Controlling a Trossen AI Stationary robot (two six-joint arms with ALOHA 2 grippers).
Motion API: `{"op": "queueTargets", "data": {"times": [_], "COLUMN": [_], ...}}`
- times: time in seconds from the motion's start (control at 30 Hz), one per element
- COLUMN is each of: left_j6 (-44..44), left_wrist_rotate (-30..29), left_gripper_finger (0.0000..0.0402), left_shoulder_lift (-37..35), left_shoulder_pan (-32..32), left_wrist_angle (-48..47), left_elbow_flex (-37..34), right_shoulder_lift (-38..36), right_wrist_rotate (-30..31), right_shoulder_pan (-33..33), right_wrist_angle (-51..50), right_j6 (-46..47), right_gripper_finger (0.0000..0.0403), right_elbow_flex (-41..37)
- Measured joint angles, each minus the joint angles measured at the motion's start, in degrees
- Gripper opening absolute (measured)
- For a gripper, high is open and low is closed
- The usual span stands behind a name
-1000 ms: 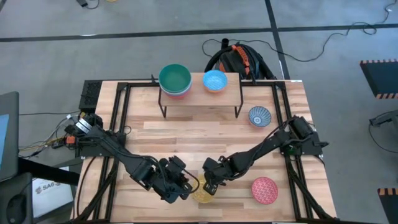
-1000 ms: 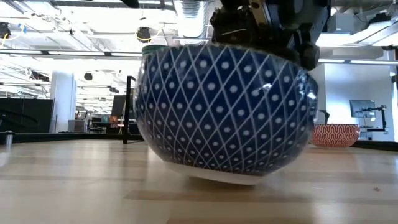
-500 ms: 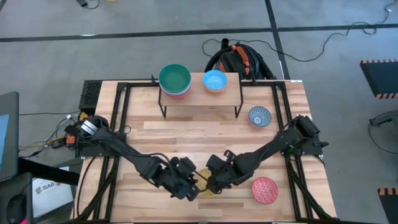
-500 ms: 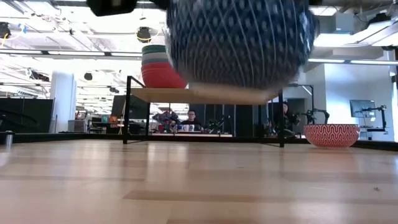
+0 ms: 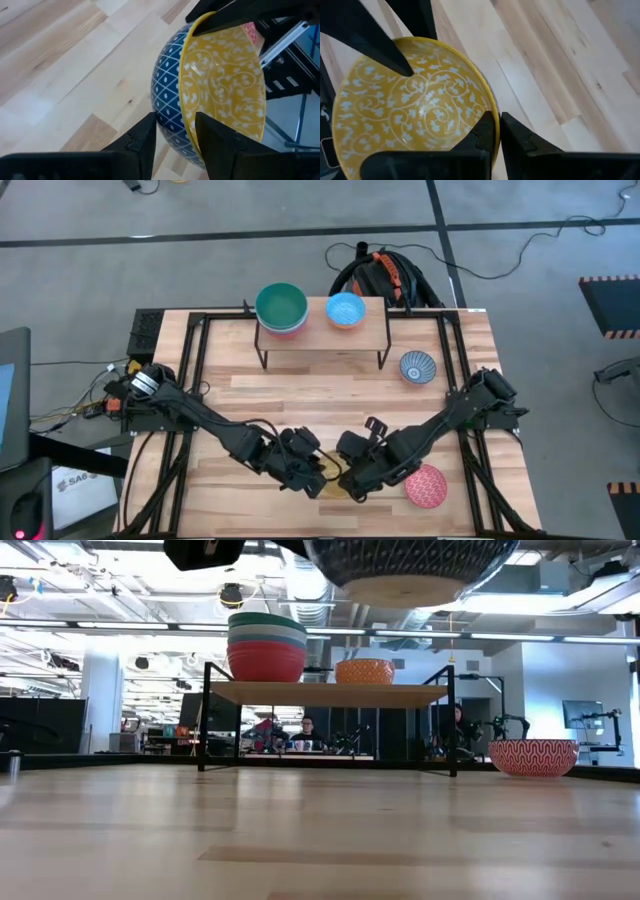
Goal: Place and stack bowls onto a shelf
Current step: Stack the yellow pattern bowl on top of the light blue pattern bowl on the shelf
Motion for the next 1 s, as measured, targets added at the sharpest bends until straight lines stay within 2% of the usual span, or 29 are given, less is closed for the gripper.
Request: {"op": "queueTargets", "data": {"times": [0.1, 0.33, 0.53, 0.73, 0.83, 1.0], "left_j6": [-0.1, 0.7, 5.8, 11.3, 15.4, 21.7], "left_wrist_rotate": [0.0, -3.1, -2.6, -0.6, -0.3, -4.4], "left_gripper_finger": [0.0098, 0.0012, 0.0002, 0.0001, 0.0001, 0.0], "left_shoulder_lift": [0.0, 0.2, 0.2, -0.4, -0.2, -0.4], "left_shoulder_pan": [0.4, 1.7, 3.2, 7.2, 9.7, 15.6], "left_wrist_angle": [0.1, 0.1, -0.8, -1.8, -3.3, -7.3], "left_elbow_flex": [0.0, -0.1, -0.1, 1.1, 4.7, 13.8], "right_shoulder_lift": [0.0, 0.0, -0.1, -4.0, -8.3, -18.4], "right_wrist_rotate": [-0.2, 1.0, -1.0, -1.2, -0.6, 2.3], "right_shoulder_pan": [0.0, -1.0, -1.7, -2.0, -2.1, -1.5], "right_wrist_angle": [-1.1, -2.7, -4.6, -8.0, -10.4, -15.8], "right_j6": [-0.4, 0.3, -0.4, -1.2, 0.6, 7.4], "right_gripper_finger": [0.0042, 0.0043, 0.0046, 0.0087, 0.0117, 0.0163], "right_elbow_flex": [1.7, 3.3, 3.3, 3.3, 3.3, 3.2]}}
